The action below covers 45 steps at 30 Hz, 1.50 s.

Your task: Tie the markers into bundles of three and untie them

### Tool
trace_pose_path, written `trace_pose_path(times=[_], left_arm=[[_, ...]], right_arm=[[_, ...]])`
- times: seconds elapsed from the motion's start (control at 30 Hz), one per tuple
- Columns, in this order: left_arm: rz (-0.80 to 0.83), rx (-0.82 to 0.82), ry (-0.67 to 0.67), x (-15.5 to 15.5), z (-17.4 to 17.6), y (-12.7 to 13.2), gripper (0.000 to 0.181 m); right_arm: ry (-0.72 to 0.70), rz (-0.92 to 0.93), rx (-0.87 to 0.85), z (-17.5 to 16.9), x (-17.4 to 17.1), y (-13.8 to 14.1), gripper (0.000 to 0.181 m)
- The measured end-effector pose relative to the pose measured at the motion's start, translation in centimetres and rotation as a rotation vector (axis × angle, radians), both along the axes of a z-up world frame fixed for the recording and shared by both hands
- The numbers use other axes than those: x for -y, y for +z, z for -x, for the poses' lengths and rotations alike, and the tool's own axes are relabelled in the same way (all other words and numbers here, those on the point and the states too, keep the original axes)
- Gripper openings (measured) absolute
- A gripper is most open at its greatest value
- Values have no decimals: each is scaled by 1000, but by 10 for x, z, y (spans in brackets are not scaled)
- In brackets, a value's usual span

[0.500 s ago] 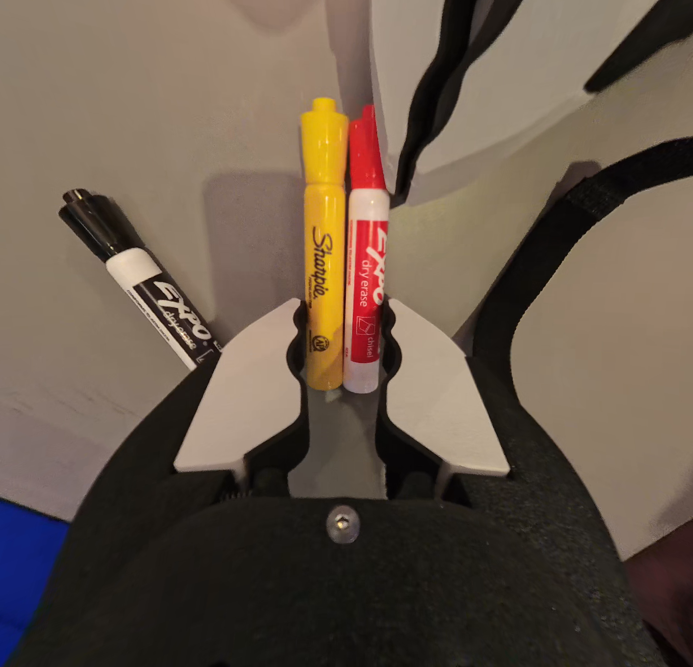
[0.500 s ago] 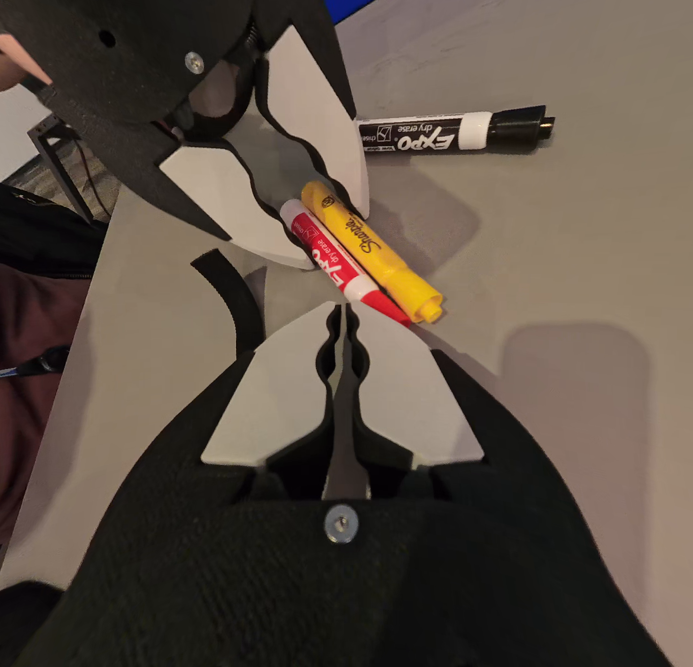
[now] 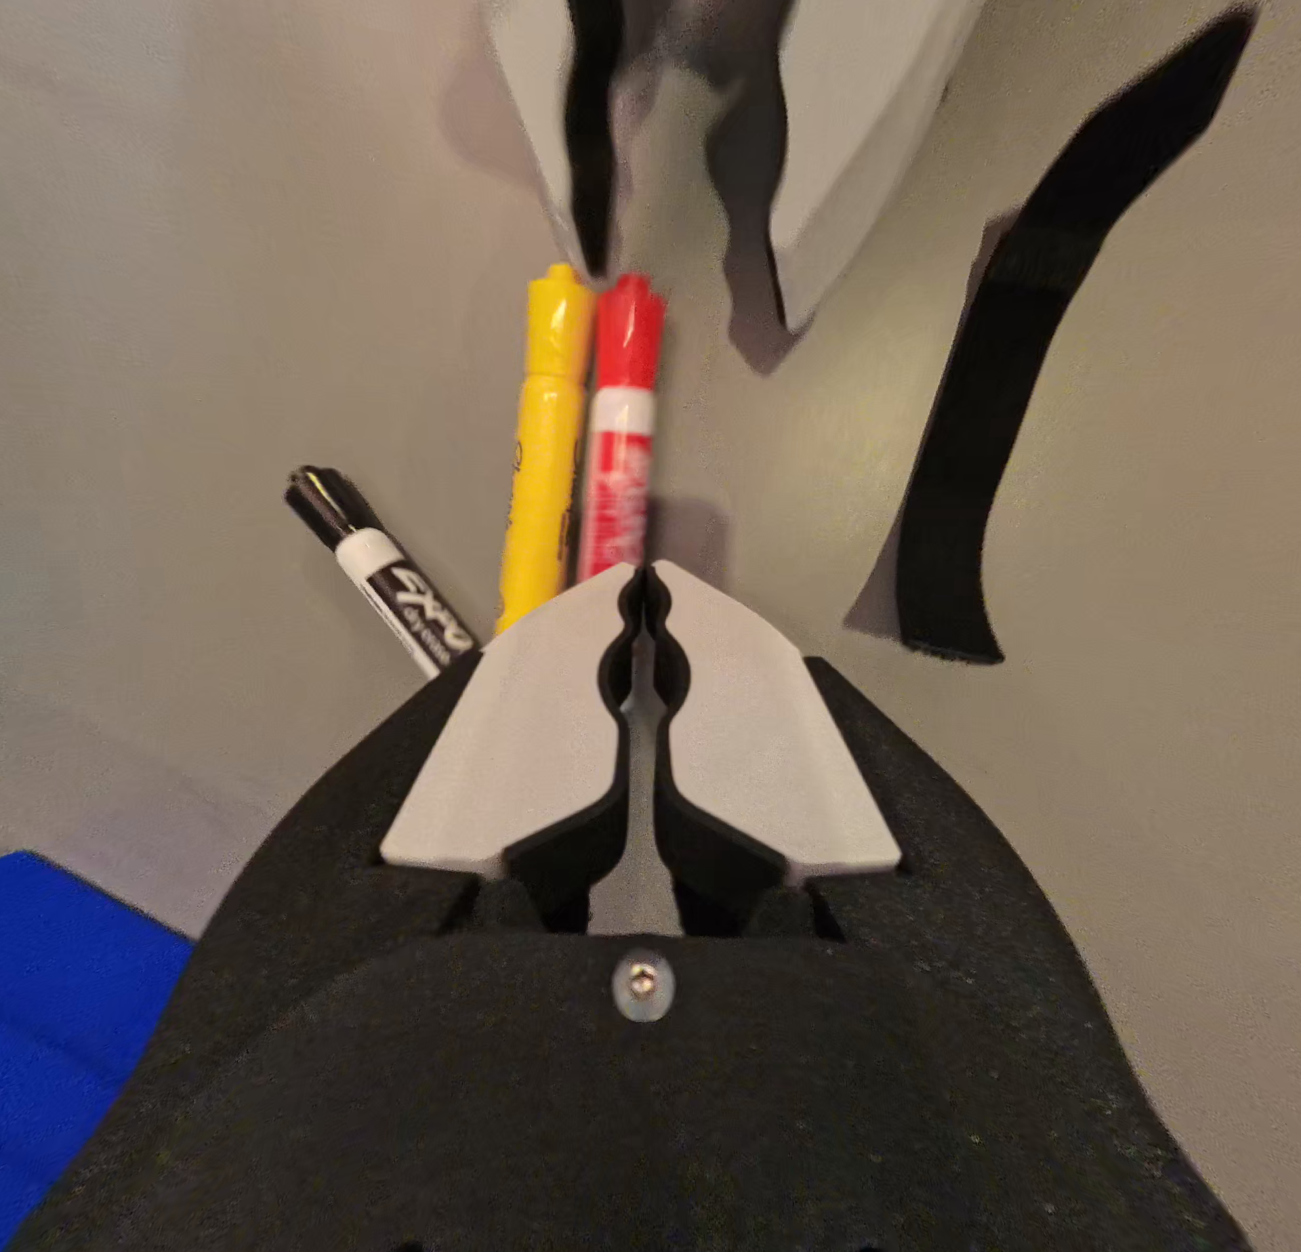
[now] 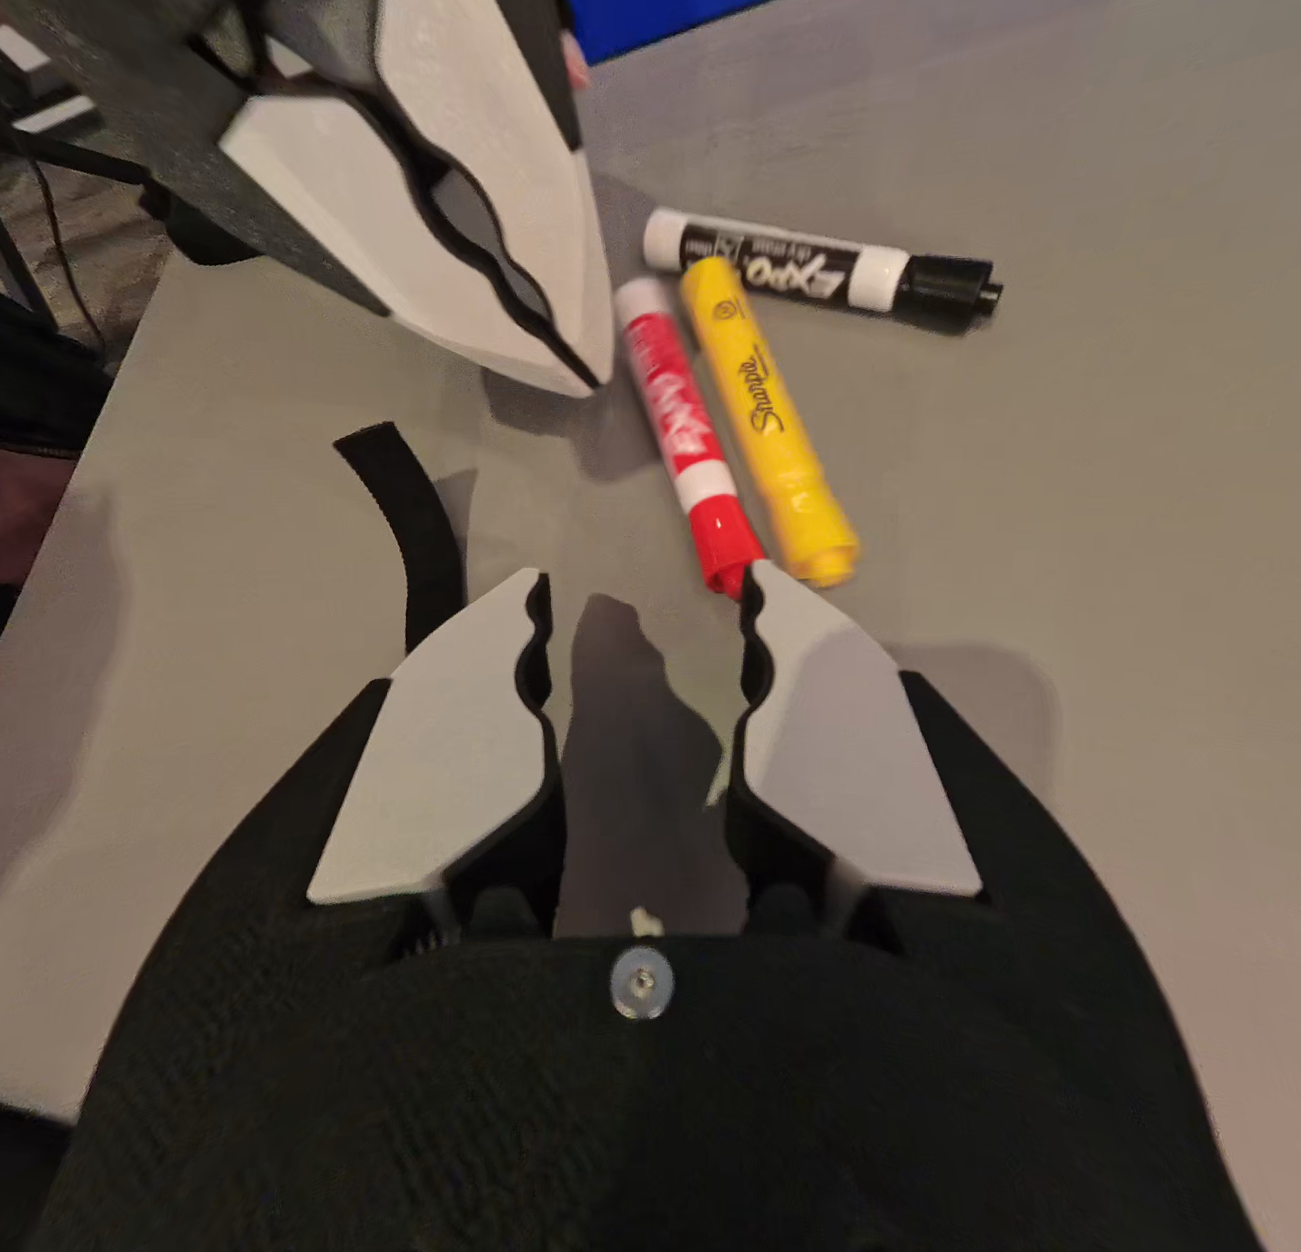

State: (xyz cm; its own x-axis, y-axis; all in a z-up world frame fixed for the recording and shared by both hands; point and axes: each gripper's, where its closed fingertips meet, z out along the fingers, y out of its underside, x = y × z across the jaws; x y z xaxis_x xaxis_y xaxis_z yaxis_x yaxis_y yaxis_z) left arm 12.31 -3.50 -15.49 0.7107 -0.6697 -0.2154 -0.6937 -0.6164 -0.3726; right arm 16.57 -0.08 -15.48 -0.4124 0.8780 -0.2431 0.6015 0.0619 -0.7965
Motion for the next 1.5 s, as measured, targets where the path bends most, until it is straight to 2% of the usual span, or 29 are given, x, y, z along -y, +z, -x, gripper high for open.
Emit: trace_pose_path(times=[0.07, 0.1, 0.17, 0.23, 0.3, 0.37, 0.43, 0.5, 0.63, 0.77, 0.83, 0.9, 0.97, 1.03, 1.1, 1.13, 1.3, 1.37, 1.4, 1.5], left_arm=[[90, 38, 18, 8, 2, -7, 0], [131, -13, 49, 9, 12, -14, 0], [69, -83, 66, 0, 23, -20, 0], [83, -14, 32, 5, 14, -22, 0], [50, 62, 42, 4, 11, -16, 1], [-12, 114, 65, 1, 16, -2, 13], [-72, 186, 113, -1, 25, 18, 15], [-143, 292, 168, -2, 32, 41, 16], [-335, 437, 208, 2, 49, 86, 22], [-559, 683, 196, 17, 61, 134, 36], [-634, 841, 94, 32, 55, 151, 40], [-708, 943, 49, 37, 54, 163, 44], [-696, 939, 39, 36, 57, 160, 44], [-654, 920, -1, 34, 53, 154, 42], [-582, 884, 4, 29, 52, 140, 42], [-542, 842, 16, 26, 52, 129, 41], [-414, 574, 25, 10, 53, 75, 32], [-377, 480, 13, 5, 50, 55, 33], [-358, 417, 9, 1, 50, 43, 33], [-354, 166, -21, -14, 54, 17, 39]], right_arm=[[-19, 32, 8, 5, 0, -1, 56], [-27, 33, 12, 8, -1, -1, 57], [-51, -42, 13, 12, -8, -3, 51], [-14, -72, 2, 13, -9, 3, 39], [-38, -105, -66, 23, -22, 20, 40], [-103, -129, -115, 39, -47, 35, 56], [-182, -206, -50, 56, -82, 28, 50], [-199, -184, 51, 70, -100, 11, 43], [-88, -34, 119, 93, -92, -8, 37], [51, 46, 176, 85, -64, -10, 30], [62, 41, 169, 81, -57, -7, 35], [48, 52, 144, 80, -48, 1, 48], [13, -20, 132, 80, -42, 2, 61], [18, -170, 142, 77, -34, -8, 61], [13, -337, 187, 74, -35, -21, 49], [17, -355, 192, 74, -33, -22, 40], [81, -68, 387, 68, -12, -16, 36], [129, -3, 454, 64, -10, -15, 31], [157, 33, 499, 61, -8, -15, 23], [200, 64, 570, 56, -2, -17, 21]])
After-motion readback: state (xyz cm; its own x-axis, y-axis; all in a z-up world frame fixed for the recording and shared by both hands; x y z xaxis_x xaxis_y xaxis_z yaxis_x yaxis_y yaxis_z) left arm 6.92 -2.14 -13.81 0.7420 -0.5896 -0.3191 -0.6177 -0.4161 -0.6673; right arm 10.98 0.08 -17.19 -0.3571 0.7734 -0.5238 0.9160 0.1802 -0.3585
